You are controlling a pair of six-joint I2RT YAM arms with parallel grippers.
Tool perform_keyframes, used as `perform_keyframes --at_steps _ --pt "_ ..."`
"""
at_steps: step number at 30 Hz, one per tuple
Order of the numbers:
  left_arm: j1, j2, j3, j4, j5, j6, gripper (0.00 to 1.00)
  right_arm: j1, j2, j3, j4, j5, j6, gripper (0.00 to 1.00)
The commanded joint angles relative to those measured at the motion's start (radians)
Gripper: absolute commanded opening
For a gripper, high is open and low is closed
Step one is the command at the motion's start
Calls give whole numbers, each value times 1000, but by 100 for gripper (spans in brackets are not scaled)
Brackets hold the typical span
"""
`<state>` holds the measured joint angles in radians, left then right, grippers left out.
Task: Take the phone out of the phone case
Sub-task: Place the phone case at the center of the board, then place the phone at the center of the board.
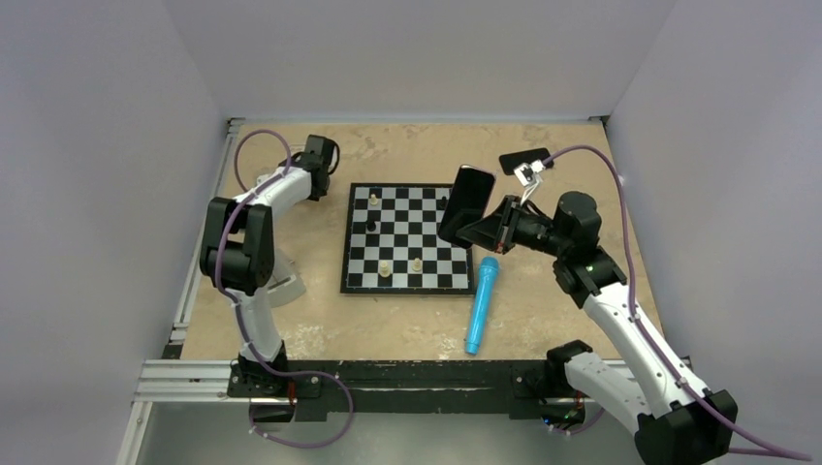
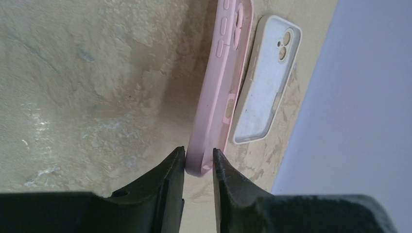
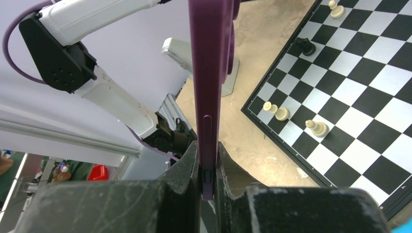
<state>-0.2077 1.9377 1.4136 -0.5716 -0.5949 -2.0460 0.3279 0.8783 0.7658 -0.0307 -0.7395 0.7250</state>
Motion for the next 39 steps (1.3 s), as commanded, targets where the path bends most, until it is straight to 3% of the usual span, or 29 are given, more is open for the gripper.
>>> perform_keyframes --at_steps 1,5,7,8,15,20,23,27,31,34,39 --pt "4 -59 -86 170 63 29 39 -5 -9 -5 99 -17 37 0" --pt "2 -109 -118 159 109 45 64 -5 -20 -4 94 -7 40 0" --pt "2 -148 -164 203 117 50 97 -4 -19 9 83 2 30 0" --pt "4 -166 -181 215 119 52 100 -4 -18 18 76 4 25 0" --pt "-5 -282 -208 258 220 177 100 -13 -21 -14 81 121 71 0" --pt "-11 -344 -227 436 377 316 100 -90 64 -55 167 214 117 0" --pt "3 -371 -210 552 489 483 100 -199 165 -76 242 225 135 0" --pt "0 -390 -92 531 712 741 98 -359 275 -124 385 229 207 0" --pt "-33 -465 -79 551 884 961 95 -483 373 -159 482 268 295 0" --pt "-75 -552 -78 481 866 1193 95 -538 470 -136 528 278 322 0" --pt "-205 -744 -164 402 649 1575 98 -581 688 -48 606 284 371 0"
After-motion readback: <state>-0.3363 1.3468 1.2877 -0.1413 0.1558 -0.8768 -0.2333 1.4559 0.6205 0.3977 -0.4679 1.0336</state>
